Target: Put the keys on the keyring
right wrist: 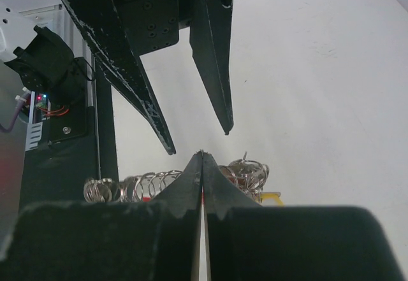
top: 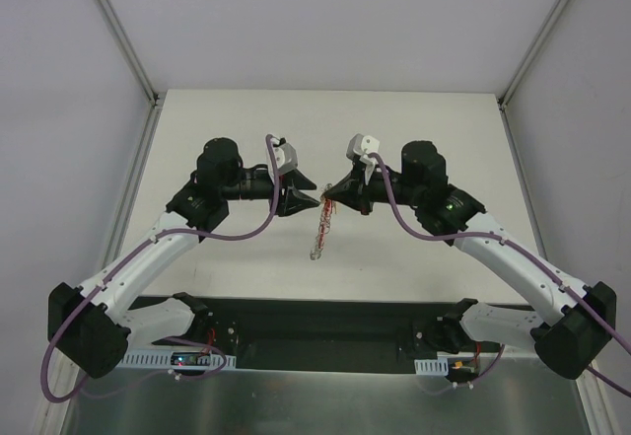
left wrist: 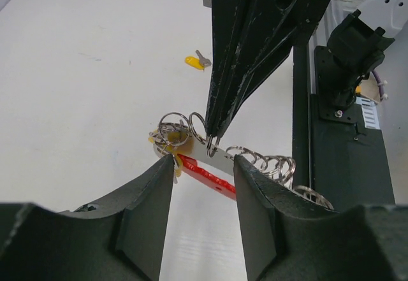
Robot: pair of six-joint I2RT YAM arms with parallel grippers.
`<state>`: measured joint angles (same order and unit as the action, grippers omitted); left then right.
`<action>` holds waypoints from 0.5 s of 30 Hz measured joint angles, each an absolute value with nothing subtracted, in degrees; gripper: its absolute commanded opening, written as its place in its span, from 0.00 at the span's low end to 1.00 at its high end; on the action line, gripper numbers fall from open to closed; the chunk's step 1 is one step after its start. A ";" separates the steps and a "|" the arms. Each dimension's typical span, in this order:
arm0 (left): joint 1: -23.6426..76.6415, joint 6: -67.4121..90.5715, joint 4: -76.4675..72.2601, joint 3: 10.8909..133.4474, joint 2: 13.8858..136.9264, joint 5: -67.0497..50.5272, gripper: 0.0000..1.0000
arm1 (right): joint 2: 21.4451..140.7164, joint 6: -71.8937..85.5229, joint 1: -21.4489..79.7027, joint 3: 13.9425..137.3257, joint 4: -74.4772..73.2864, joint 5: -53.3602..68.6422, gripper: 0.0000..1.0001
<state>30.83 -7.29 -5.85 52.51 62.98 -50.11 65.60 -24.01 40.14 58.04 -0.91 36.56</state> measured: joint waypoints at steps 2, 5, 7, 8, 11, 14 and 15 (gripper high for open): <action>30.85 -7.62 -7.20 51.79 62.98 -50.83 0.37 | 65.60 -23.83 40.14 57.69 -0.36 36.97 0.01; 31.22 -7.99 -9.13 50.72 62.94 -51.33 0.32 | 65.60 -23.53 40.12 57.21 -0.16 37.50 0.01; 31.57 -8.16 -10.07 49.93 62.89 -52.01 0.30 | 65.60 -23.38 40.12 56.95 0.10 37.85 0.01; 31.64 -8.16 -10.35 49.69 62.89 -52.18 0.30 | 65.60 -23.33 40.12 56.82 0.25 38.00 0.01; 31.97 -8.16 -10.87 49.60 62.89 -52.47 0.27 | 65.60 -23.14 40.10 56.53 0.54 38.28 0.01; 32.12 -8.16 -11.73 49.60 63.02 -52.56 0.20 | 65.60 -23.09 40.10 56.51 0.84 38.48 0.01; 32.23 -8.12 -11.79 49.60 63.13 -52.56 0.19 | 65.60 -23.03 40.10 56.51 0.93 38.50 0.01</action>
<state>32.23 -8.12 -11.79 49.60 63.13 -52.56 65.60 -23.03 40.10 56.51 0.93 38.50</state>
